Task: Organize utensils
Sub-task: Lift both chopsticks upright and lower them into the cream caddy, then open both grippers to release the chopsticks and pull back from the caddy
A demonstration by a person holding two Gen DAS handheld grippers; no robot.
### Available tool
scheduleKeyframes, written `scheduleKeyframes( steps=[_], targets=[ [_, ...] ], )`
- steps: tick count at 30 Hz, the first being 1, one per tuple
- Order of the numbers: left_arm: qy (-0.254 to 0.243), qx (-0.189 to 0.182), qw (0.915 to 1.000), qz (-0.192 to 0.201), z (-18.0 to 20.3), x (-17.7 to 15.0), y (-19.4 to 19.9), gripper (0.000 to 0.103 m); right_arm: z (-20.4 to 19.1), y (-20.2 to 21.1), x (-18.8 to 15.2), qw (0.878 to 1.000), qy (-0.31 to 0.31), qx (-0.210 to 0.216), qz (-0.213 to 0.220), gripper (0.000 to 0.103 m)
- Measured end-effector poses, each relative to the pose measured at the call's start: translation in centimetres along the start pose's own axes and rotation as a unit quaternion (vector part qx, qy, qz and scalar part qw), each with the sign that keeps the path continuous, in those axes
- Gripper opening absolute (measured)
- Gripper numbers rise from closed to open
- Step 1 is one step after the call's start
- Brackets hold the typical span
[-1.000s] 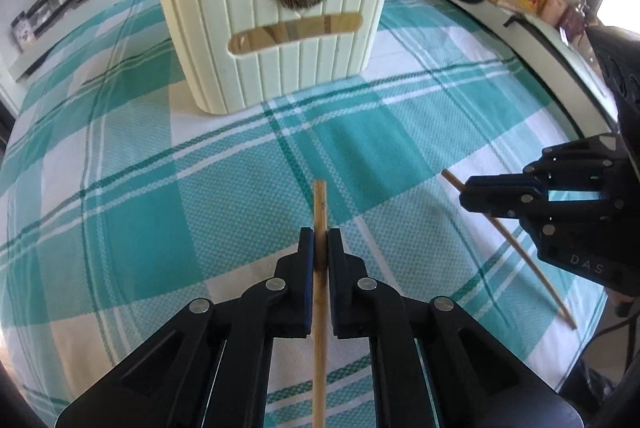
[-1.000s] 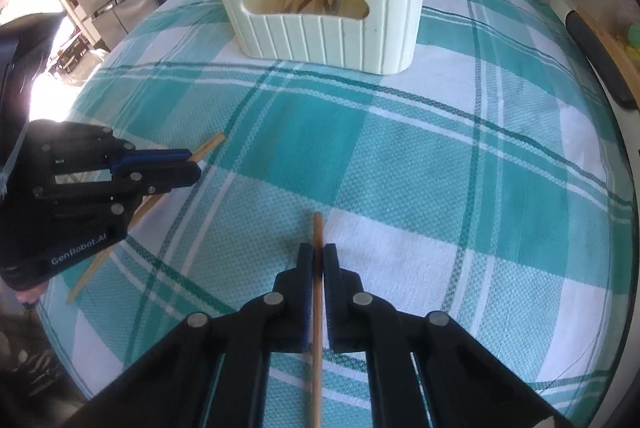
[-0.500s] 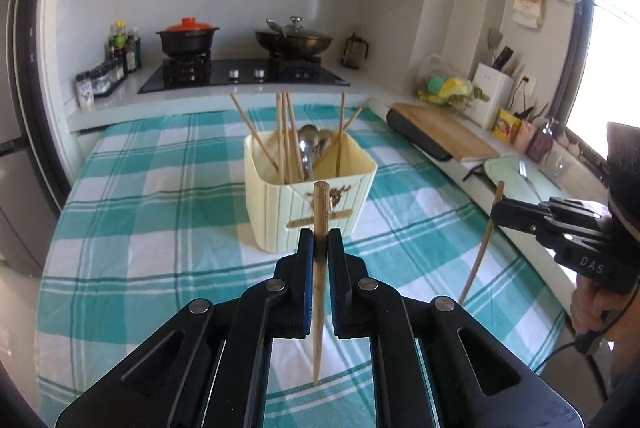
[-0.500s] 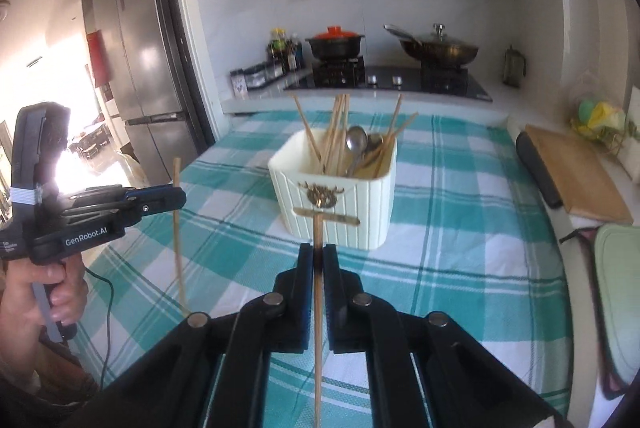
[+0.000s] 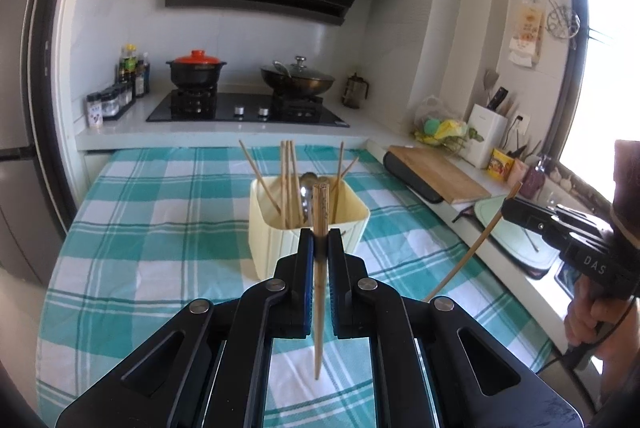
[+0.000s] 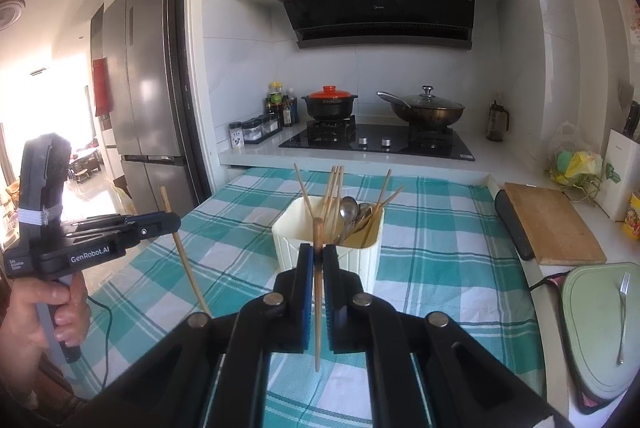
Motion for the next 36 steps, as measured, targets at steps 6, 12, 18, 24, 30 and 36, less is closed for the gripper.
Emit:
scheduleKeyframes(
  steps=[6,12,18,24,30,36],
  targets=[
    [-0.012,0.001,0.9994,0.031,-0.2,4.6,0.3,0.004,0.7,-0.2,3.4,1.0,0.003,-0.004,0.02,0.005],
    [-0.032,0.01,0.9958,0.085,-0.2,12.0,-0.2,0.004,1.6,-0.4,10.3,0.997,0.005,-0.014,0.071,0.005],
    [-0.04,0.035,0.9952,0.082,-1.5,15.3,-4.9,0.004,1.2,-4.7,14.3,0.997,0.016,-0.01,0.072,0.005],
    [-0.008,0.039,0.9989,0.023,-4.4,13.3,-11.1,0.004,0.8,-12.3,12.6,1.0,0.027,0.005,0.005,0.005],
    [0.024,0.037,0.998,-0.045,-6.6,9.2,-16.2,0.004,0.2,-19.3,8.7,0.994,0.003,0.043,-0.103,0.005],
    [0.04,0.041,0.9952,-0.08,-7.8,7.0,-18.9,0.005,0.4,-25.0,5.6,0.982,-0.039,0.062,-0.177,0.006]
  ],
)
Point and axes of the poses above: each gripper's, at about its wrist camera, not at the fingertips, and y roughly against the way its jaws point, z to its right, x to its top, the point moved 9 cm from there along -y, roughly the way its jaws point, and after that the axes turned 7 degrees about -x, right-handed, at the moved point
